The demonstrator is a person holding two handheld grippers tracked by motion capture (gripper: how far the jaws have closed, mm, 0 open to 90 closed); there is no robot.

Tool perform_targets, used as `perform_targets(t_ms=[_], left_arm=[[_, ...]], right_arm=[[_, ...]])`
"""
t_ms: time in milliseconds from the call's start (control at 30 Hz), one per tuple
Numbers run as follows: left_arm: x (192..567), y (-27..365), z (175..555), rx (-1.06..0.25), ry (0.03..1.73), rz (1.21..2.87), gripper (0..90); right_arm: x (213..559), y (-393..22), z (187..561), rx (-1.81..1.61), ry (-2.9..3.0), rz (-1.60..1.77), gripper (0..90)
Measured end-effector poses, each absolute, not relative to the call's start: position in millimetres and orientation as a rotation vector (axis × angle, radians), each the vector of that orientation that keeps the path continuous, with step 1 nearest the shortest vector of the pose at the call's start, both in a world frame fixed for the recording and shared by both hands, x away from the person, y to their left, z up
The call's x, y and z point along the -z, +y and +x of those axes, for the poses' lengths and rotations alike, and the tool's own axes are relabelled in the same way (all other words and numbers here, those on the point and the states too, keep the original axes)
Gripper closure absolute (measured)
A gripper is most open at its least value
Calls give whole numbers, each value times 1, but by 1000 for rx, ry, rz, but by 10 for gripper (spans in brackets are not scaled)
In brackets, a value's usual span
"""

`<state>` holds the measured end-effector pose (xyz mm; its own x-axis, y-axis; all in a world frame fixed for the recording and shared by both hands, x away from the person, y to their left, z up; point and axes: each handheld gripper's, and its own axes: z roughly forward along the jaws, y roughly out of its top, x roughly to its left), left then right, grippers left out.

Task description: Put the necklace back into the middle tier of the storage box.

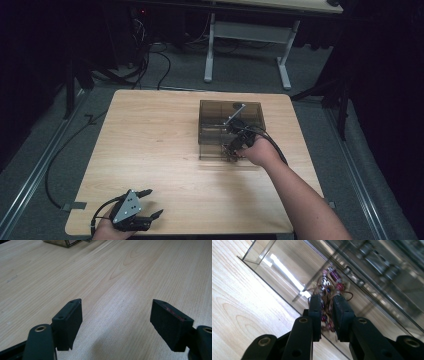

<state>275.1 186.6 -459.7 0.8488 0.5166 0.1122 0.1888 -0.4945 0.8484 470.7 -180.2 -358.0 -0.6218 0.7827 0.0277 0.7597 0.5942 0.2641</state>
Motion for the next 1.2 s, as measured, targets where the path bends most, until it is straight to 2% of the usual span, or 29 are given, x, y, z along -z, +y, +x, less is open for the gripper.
perform_targets(t_ms=[267, 533, 700, 900, 1200], left_arm=[[460, 187, 275, -438, 513, 2084, 264], [460, 187, 275, -438, 517, 2081, 264], [460, 187, 275, -438, 517, 2080, 264], [460, 187, 275, -438, 514, 2083, 263], [460, 188, 276, -430, 523, 2071, 263]], right_arm=[[351, -200, 448, -418, 2706, 1350, 811], [358, -218, 423, -444, 2706, 1363, 827], [369, -227, 410, -470, 2702, 1389, 785], [386, -236, 396, -530, 2687, 1402, 777], [404, -251, 371, -735, 2580, 1372, 727]])
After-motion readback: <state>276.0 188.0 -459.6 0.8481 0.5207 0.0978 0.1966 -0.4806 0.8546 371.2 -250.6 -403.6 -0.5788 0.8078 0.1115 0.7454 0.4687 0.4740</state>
